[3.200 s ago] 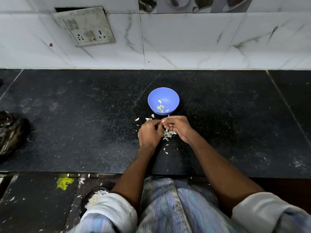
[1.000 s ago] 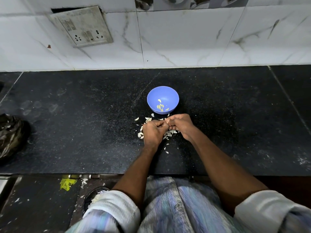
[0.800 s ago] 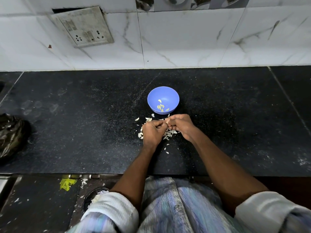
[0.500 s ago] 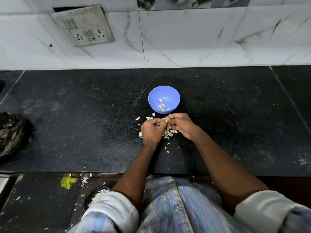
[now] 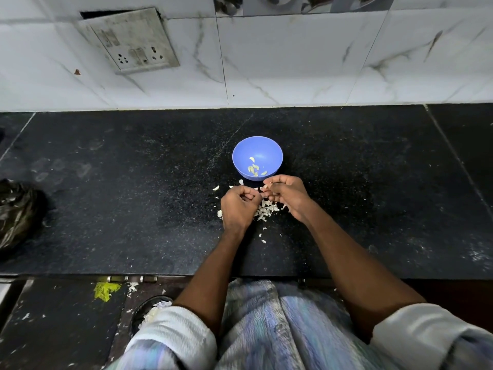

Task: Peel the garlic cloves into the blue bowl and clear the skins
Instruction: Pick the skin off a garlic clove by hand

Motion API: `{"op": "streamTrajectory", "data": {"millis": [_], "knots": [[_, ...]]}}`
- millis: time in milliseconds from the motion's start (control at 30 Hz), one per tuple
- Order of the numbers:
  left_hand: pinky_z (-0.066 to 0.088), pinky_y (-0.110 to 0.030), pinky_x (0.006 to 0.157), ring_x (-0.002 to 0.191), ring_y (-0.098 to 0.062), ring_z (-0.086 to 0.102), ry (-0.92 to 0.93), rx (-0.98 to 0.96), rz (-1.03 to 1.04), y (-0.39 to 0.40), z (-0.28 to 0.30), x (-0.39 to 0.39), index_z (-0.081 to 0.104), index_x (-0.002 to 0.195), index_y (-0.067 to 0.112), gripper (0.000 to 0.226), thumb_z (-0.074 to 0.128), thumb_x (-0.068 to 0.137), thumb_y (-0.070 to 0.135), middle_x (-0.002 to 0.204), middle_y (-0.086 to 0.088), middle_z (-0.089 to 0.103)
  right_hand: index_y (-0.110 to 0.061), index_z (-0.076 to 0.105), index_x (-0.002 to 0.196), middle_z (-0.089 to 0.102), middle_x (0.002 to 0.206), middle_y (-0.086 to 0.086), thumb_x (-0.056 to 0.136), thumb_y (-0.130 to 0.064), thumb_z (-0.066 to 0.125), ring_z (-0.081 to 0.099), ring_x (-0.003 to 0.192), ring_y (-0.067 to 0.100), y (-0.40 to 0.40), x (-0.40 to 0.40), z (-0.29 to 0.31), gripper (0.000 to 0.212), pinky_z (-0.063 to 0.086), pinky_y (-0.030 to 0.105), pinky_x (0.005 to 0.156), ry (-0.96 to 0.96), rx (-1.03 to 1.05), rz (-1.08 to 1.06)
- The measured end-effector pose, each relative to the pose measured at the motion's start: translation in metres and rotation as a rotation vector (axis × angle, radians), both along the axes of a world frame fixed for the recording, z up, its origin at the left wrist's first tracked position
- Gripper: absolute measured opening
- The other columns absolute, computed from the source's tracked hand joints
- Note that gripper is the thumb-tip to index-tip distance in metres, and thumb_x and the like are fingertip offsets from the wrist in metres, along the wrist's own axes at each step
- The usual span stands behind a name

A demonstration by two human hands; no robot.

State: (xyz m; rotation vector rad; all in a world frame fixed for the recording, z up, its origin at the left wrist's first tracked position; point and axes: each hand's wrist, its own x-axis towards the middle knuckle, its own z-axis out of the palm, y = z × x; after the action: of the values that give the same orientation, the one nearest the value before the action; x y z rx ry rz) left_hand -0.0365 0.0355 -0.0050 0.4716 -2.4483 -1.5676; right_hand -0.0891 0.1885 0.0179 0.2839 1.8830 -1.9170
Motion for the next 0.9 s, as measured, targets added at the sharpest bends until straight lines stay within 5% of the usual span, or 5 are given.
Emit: {"op": "streamTrajectory", "data": {"millis": [133, 400, 700, 900], "knots": [[0.057, -0.019, 0.067, 0.067, -0.004, 0.067, 0.076, 0.044, -0.045, 0.0025, 0.0038, 0.0012, 0.078, 0.091, 0.017, 0.015, 0.090, 0.083, 0.020, 0.080, 0.010, 0.074, -0.004, 0.075, 0.105, 0.078, 0.092, 0.014, 0.093, 0.001, 0.066, 0.069, 0.078, 0.017, -0.0008, 0.0029, 0.0009, 0.016, 0.055, 0.029, 0.070, 0.003, 0.040, 0.017], [0.061, -0.038, 0.069, 0.071, -0.012, 0.069, 0.144, -0.034, -0.032, 0.0029, 0.0050, 0.0020, 0.080, 0.093, 0.021, 0.007, 0.076, 0.092, 0.016, 0.086, 0.010, 0.075, 0.003, 0.074, 0.103, 0.076, 0.089, 0.019, 0.091, 0.003, 0.065, 0.071, 0.078, 0.021, -0.0002, 0.0073, 0.0062, 0.015, 0.058, 0.029, 0.076, -0.051, -0.115, 0.013], [0.062, -0.041, 0.072, 0.072, -0.011, 0.070, 0.152, -0.027, -0.023, 0.0032, 0.0043, 0.0030, 0.082, 0.097, 0.026, 0.015, 0.077, 0.092, 0.013, 0.090, 0.010, 0.074, 0.002, 0.072, 0.110, 0.074, 0.109, 0.027, 0.091, 0.002, 0.072, 0.066, 0.089, 0.026, -0.0048, 0.0077, 0.0019, 0.019, 0.057, 0.032, 0.083, -0.004, -0.062, 0.014], [0.060, -0.039, 0.067, 0.064, -0.012, 0.069, 0.141, -0.011, 0.029, 0.0052, 0.0089, -0.0017, 0.084, 0.085, 0.023, 0.006, 0.080, 0.088, 0.019, 0.076, 0.009, 0.075, 0.004, 0.071, 0.107, 0.077, 0.090, 0.015, 0.092, 0.000, 0.072, 0.065, 0.077, 0.020, -0.0043, 0.0036, -0.0010, 0.015, 0.055, 0.030, 0.076, 0.061, -0.007, 0.012]]}}
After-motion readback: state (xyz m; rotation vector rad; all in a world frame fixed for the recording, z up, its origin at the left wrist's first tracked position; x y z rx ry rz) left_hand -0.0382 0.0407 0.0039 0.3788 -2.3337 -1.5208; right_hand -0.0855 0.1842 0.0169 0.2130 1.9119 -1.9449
